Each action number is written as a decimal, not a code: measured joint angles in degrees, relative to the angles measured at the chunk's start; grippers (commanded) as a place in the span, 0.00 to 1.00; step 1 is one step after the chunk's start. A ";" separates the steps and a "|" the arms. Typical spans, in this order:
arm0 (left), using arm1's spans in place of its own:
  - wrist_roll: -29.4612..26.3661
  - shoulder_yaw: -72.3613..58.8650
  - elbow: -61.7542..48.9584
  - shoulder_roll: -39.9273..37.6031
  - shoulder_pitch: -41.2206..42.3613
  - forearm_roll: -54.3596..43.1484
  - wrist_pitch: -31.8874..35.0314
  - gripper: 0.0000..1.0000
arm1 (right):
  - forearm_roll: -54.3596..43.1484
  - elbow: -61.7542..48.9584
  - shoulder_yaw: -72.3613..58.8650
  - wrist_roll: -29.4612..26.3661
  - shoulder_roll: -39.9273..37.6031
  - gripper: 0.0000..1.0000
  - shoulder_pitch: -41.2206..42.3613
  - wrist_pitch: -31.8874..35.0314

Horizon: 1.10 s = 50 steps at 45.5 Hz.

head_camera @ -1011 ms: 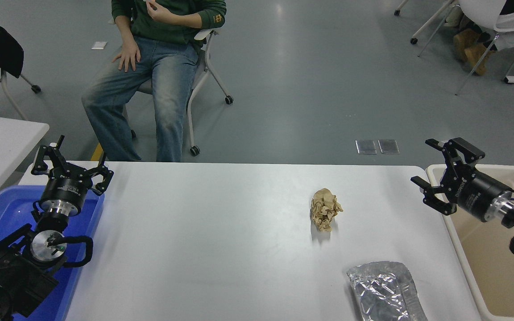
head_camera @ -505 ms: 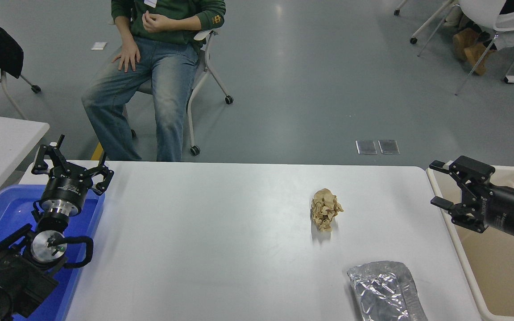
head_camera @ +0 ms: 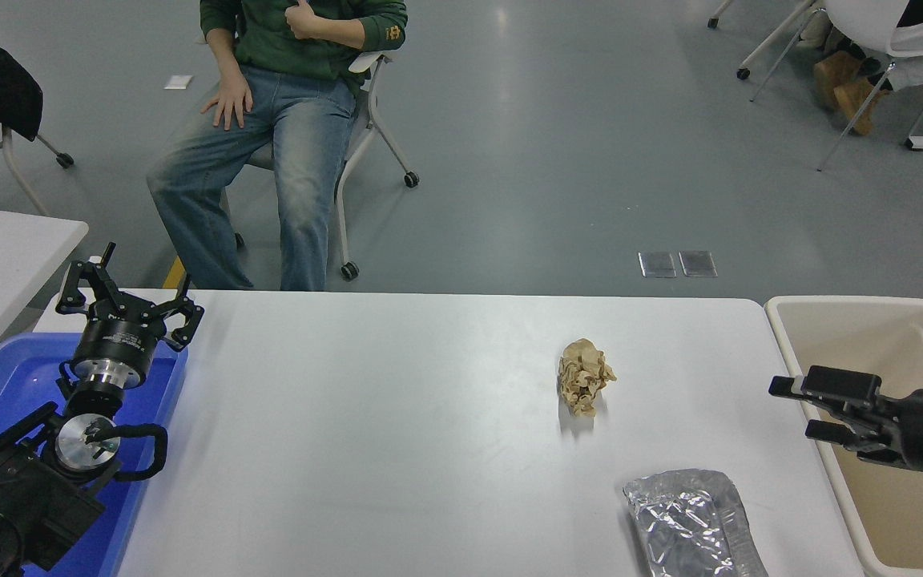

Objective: Clean the table surface

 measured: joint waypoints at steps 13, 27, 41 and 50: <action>0.00 0.00 0.00 0.00 0.00 0.00 0.00 1.00 | -10.33 2.35 -1.30 0.03 -0.37 1.00 -0.86 -0.05; 0.00 0.00 0.00 0.00 0.01 0.00 0.00 1.00 | -21.48 3.69 -3.48 0.07 0.44 1.00 -1.11 -0.74; 0.00 0.00 0.00 -0.03 0.01 0.00 0.00 1.00 | -26.02 4.19 -7.23 -0.20 2.38 1.00 -1.57 -1.41; 0.00 0.00 0.00 -0.03 0.01 0.00 0.00 1.00 | -27.10 3.38 -10.25 -2.97 4.38 1.00 -1.47 -2.83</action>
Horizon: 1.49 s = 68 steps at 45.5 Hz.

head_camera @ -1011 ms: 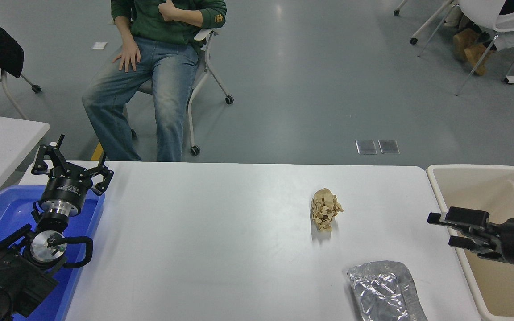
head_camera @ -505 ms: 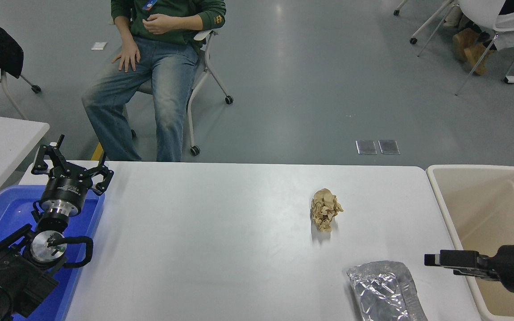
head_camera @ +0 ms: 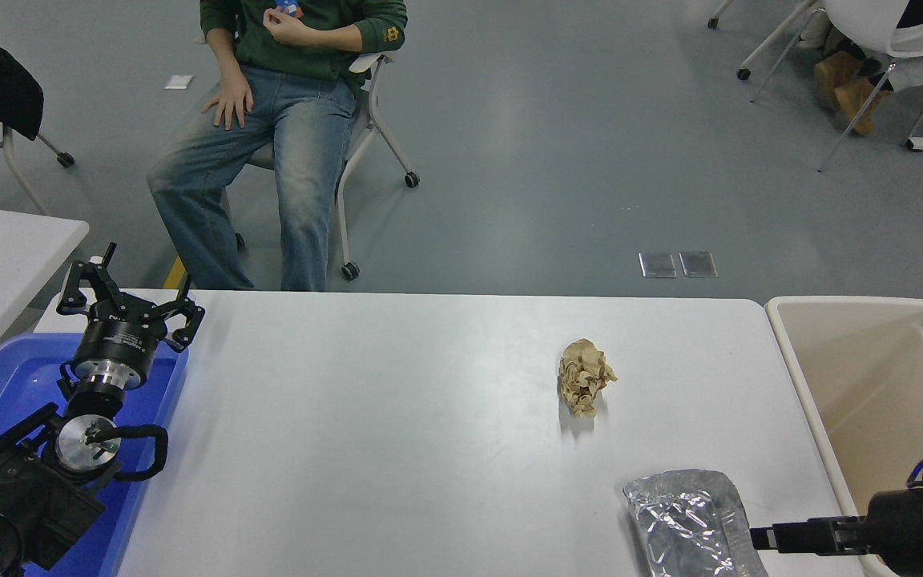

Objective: Clean the table surface

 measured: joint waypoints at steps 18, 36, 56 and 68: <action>0.00 0.00 0.00 0.01 0.00 0.00 0.00 1.00 | -0.39 -2.64 -2.04 -4.78 4.11 1.00 -0.34 -2.86; 0.00 0.00 0.00 0.01 -0.01 0.00 0.00 1.00 | -0.44 -2.69 -2.43 -6.47 7.55 0.91 -1.57 -4.43; 0.00 0.00 0.00 0.01 0.00 0.00 0.00 1.00 | -2.83 -2.77 -4.91 -6.63 8.24 0.70 -1.65 -9.12; 0.00 0.00 0.00 0.01 0.00 0.00 0.00 1.00 | -5.29 -2.81 -5.81 -6.35 8.31 0.50 -1.43 -11.00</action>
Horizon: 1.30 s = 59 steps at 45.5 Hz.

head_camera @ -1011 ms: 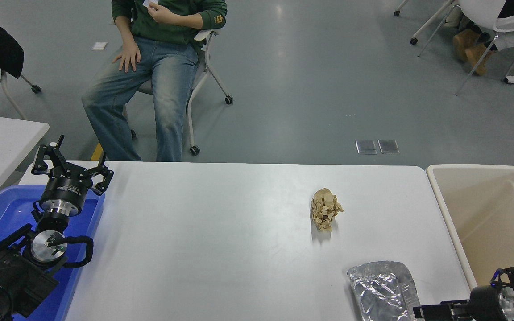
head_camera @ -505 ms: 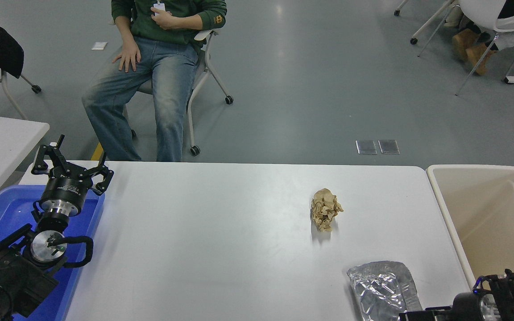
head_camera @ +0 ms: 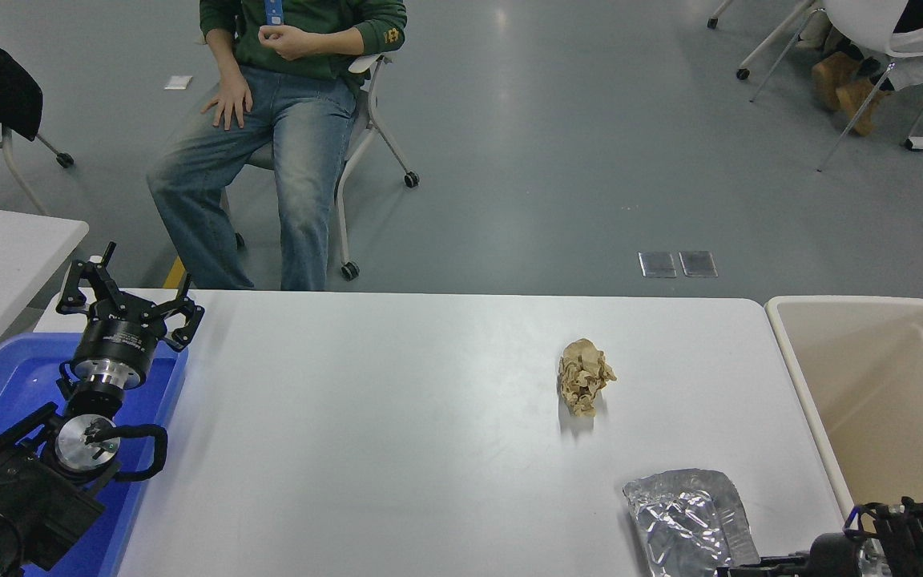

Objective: Clean the table surface

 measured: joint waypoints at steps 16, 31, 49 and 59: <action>0.00 0.00 0.00 0.00 0.00 0.00 0.00 1.00 | -3.20 -0.15 -0.97 0.07 0.05 0.00 0.03 -1.19; 0.00 0.00 0.00 0.01 -0.01 0.00 0.00 1.00 | -3.47 -0.42 -2.15 0.06 -0.01 0.00 0.50 -1.31; 0.00 0.00 0.00 0.01 -0.01 0.00 0.00 1.00 | -2.15 0.24 -2.41 0.72 -0.81 0.00 2.82 -0.89; 0.00 0.00 0.00 0.01 -0.01 0.00 0.00 1.00 | -0.22 2.00 -2.43 2.83 -3.17 0.00 5.60 0.83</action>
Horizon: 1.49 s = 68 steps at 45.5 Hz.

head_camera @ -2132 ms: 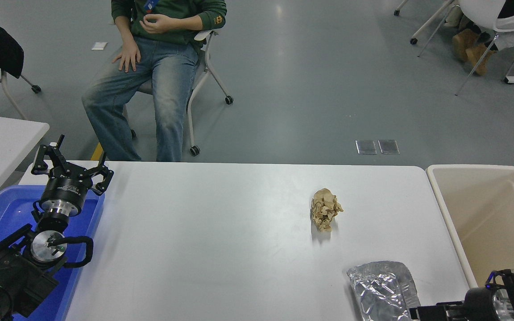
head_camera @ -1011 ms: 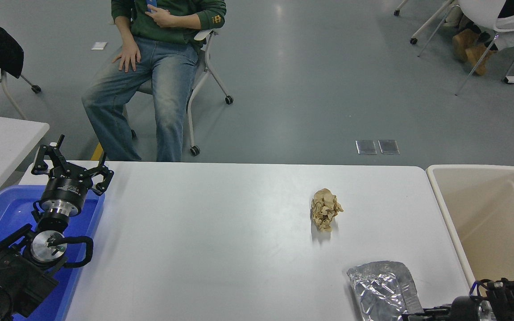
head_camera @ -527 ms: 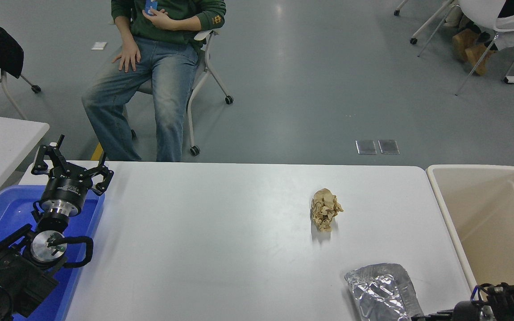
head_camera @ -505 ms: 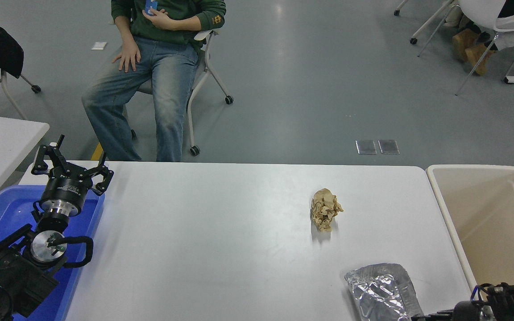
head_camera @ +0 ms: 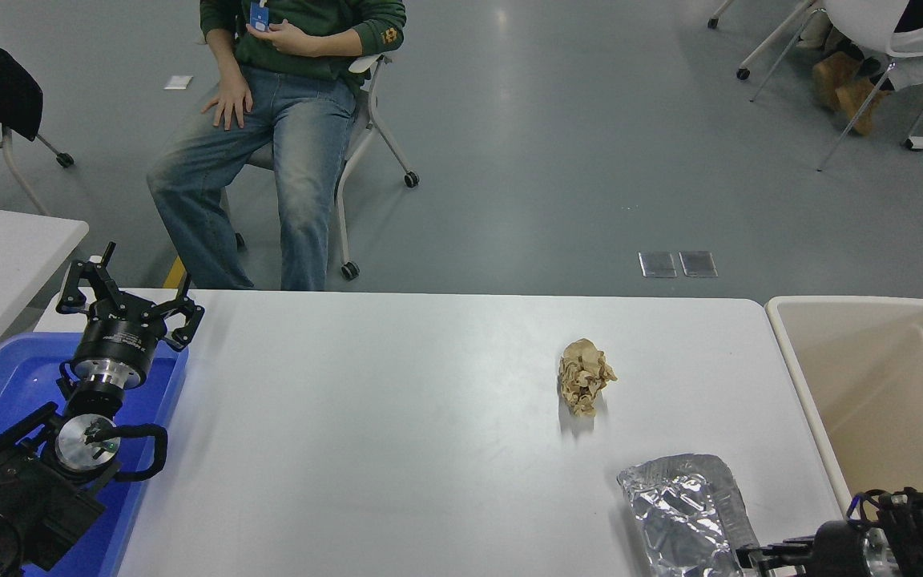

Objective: Clean the table surface

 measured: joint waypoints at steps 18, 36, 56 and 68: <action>0.00 0.00 0.00 0.00 0.00 0.00 0.00 1.00 | 6.40 4.02 0.40 5.25 -5.90 0.00 5.79 3.94; 0.00 0.00 0.00 0.00 0.01 0.00 0.00 1.00 | 12.87 6.32 1.08 10.09 -13.35 0.00 11.37 7.66; 0.00 0.00 0.00 0.00 0.00 0.00 0.00 1.00 | 21.16 6.72 1.33 14.57 -20.93 0.00 20.62 14.88; 0.00 0.00 0.00 0.00 0.00 0.00 0.00 1.00 | 23.29 5.38 1.33 15.63 -23.58 0.00 23.91 17.39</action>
